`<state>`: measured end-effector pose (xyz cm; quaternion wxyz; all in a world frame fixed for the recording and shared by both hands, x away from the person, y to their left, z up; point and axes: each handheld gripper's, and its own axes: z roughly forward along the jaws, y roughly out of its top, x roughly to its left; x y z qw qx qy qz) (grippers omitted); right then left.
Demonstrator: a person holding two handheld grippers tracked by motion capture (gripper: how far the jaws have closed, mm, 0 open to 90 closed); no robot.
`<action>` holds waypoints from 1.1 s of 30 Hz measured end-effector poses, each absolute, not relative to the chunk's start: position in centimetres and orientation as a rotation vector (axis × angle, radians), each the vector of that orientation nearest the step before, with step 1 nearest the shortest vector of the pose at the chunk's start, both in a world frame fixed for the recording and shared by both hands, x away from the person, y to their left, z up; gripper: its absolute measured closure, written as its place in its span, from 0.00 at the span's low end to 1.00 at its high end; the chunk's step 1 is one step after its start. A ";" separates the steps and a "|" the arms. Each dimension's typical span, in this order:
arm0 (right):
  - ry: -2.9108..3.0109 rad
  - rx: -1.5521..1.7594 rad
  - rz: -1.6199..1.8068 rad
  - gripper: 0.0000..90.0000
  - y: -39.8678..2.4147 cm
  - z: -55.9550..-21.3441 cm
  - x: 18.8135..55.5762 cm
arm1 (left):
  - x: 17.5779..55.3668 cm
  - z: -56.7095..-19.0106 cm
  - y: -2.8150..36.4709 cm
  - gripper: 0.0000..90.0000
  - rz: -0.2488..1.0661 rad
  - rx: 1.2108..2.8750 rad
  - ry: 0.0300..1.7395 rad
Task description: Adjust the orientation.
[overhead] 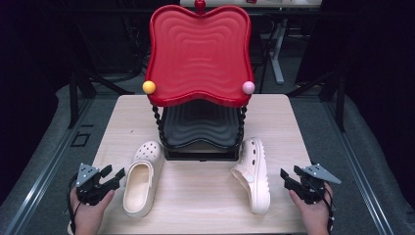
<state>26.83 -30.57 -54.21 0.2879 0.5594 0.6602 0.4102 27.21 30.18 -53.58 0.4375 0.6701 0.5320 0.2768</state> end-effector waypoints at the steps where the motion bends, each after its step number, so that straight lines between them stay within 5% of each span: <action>1: 1.765 1.495 1.091 0.49 -30.5 -54.2 26.8 | 27.1 -53.5 30.1 0.52 0.686 1.661 1.319; 18: 1.779 1.503 1.099 0.49 -30.2 -54.4 27.4 | 26.7 -53.3 27.5 0.65 0.726 1.845 1.200; 33: 1.779 1.504 1.107 0.49 -30.2 -54.3 27.6 | 28.1 -54.0 25.9 0.81 0.760 1.867 1.292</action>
